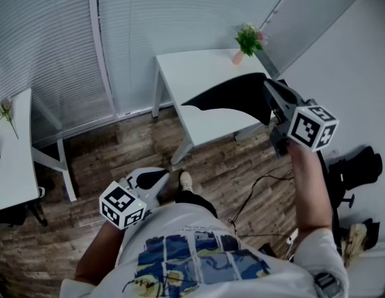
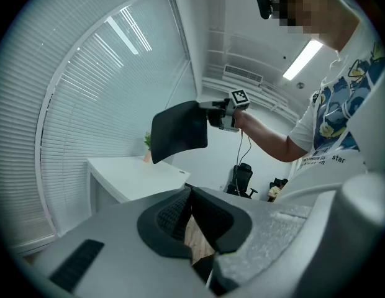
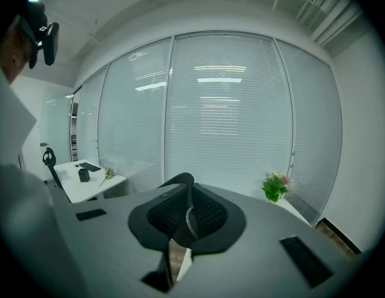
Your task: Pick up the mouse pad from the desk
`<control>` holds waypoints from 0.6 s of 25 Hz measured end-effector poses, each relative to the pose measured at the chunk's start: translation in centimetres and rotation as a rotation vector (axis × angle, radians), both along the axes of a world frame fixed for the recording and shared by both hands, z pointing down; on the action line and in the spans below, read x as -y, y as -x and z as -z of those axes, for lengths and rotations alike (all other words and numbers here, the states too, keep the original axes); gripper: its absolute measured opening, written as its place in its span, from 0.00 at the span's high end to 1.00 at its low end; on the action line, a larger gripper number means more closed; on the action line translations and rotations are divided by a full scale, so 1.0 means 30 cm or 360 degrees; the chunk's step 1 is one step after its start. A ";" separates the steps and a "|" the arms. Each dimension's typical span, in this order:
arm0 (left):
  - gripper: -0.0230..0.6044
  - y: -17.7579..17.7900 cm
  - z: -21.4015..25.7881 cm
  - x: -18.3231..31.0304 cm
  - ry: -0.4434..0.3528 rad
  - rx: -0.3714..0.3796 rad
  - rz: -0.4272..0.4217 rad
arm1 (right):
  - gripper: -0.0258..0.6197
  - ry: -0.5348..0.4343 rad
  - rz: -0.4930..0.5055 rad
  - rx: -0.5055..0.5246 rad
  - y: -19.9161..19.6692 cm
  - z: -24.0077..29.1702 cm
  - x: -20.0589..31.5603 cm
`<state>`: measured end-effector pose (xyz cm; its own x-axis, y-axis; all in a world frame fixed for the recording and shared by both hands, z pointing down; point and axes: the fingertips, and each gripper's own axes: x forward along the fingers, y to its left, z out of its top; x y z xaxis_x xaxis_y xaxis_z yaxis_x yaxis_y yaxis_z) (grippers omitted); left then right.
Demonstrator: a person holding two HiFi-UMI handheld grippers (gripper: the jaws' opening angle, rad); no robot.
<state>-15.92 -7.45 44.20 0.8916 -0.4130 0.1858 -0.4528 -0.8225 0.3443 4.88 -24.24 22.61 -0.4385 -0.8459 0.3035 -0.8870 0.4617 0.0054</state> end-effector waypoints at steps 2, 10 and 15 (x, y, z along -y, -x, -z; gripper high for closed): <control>0.96 -0.003 -0.004 -0.002 0.0001 0.0001 -0.0001 | 0.92 -0.0005 0.0003 -0.0001 -0.002 0.000 -0.005; 0.96 -0.010 -0.005 -0.008 0.0007 0.0003 -0.0018 | 0.92 -0.0010 0.0009 0.0001 0.004 0.005 -0.026; 0.96 -0.011 -0.008 -0.008 0.0005 -0.0001 -0.0026 | 0.92 -0.0010 0.0011 -0.0004 0.010 -0.001 -0.040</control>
<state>-15.58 -7.22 44.46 0.8982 -0.3979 0.1868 -0.4393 -0.8286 0.3470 4.58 -23.06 22.63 -0.4439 -0.8447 0.2991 -0.8837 0.4680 0.0104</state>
